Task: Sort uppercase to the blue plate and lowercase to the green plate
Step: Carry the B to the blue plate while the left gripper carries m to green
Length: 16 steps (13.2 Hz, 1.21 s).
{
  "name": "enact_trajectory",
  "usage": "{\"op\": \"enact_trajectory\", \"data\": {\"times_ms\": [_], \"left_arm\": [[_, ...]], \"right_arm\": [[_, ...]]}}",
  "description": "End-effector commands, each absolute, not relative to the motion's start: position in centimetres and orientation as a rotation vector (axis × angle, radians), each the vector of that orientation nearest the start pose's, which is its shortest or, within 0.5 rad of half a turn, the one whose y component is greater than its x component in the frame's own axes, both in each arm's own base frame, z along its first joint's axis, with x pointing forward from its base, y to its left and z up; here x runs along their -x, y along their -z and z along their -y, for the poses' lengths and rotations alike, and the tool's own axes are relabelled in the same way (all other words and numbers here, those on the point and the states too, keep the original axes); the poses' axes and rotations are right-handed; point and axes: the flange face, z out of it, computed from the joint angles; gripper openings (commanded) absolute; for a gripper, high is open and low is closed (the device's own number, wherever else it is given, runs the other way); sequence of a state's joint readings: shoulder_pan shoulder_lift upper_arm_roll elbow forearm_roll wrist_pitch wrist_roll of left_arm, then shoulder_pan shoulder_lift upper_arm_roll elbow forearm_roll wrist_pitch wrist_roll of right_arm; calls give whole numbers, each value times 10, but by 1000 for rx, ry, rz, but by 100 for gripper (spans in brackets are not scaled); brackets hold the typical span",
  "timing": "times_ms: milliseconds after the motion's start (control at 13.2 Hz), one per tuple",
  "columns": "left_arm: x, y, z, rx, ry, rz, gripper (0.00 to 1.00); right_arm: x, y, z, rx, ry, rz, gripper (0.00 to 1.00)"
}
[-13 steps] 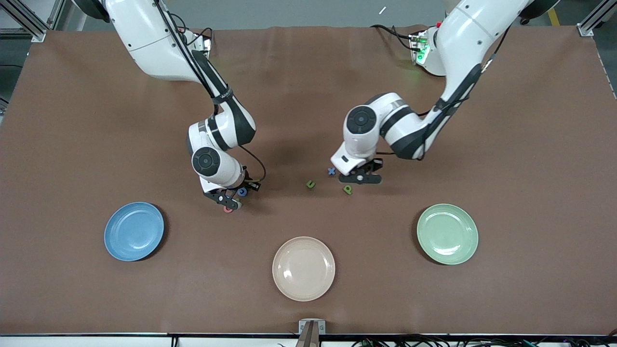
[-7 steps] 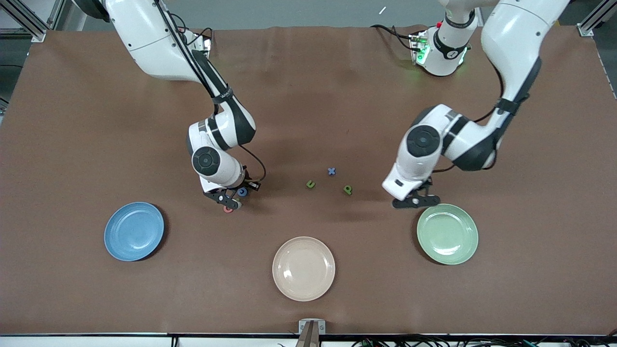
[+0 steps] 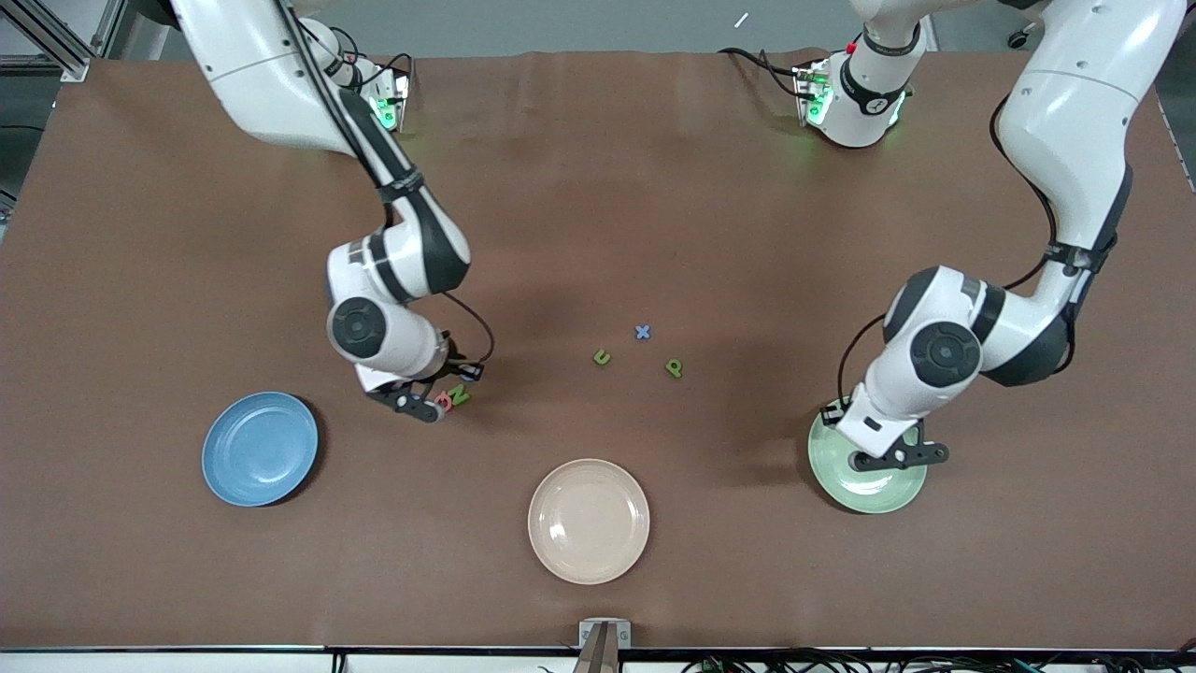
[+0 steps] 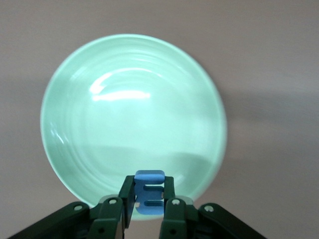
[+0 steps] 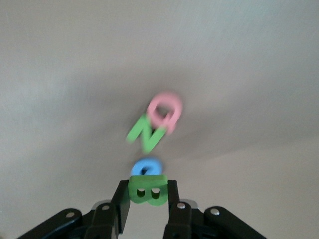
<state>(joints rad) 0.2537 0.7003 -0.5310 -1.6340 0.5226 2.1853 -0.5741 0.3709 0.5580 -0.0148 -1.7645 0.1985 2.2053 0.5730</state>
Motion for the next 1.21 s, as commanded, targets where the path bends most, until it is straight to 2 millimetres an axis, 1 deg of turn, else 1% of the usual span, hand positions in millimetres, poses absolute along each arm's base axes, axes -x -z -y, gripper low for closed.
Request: {"op": "enact_trajectory", "data": {"times_ms": [0,76,152,227,303,379,455,606,682,758,834,910,985,1137], "left_arm": [[-687,-235,91,3031,22,54,40],[-688,-235,87,3034,33,42,67],[-690,-236,87,3041,68,32,100],[-688,-236,86,3044,74,35,100],[-686,-238,98,3049,74,43,100],[-683,-235,106,3059,62,81,100],[-678,-236,120,3066,62,144,100],[-667,-239,164,3083,60,284,100],[-660,-238,190,3082,62,304,100],[-654,-236,212,3084,60,333,100],[-649,-232,226,3081,59,394,100],[-639,-232,251,3077,58,447,99],[-630,-231,272,3067,58,509,99],[-609,-229,309,3035,55,670,98]], "right_arm": [[-638,-252,-145,2986,-226,-340,9],[-647,-255,-116,2987,-199,-269,9],[-653,-257,-88,2996,-174,-180,9],[-657,-255,-63,3015,-162,-115,10],[-659,-249,-34,3044,-159,-43,10],[-659,-245,-13,3065,-160,8,10],[-660,-240,6,3085,-164,69,11],[-662,-235,35,3132,-174,178,14],[-666,-233,48,3164,-171,219,15],[-673,-232,62,3195,-148,231,18],[-677,-227,67,3208,-131,239,23],[-682,-221,67,3212,-103,245,34],[-683,-215,67,3213,-90,247,51],[-684,-216,64,3207,-78,236,75]]}}
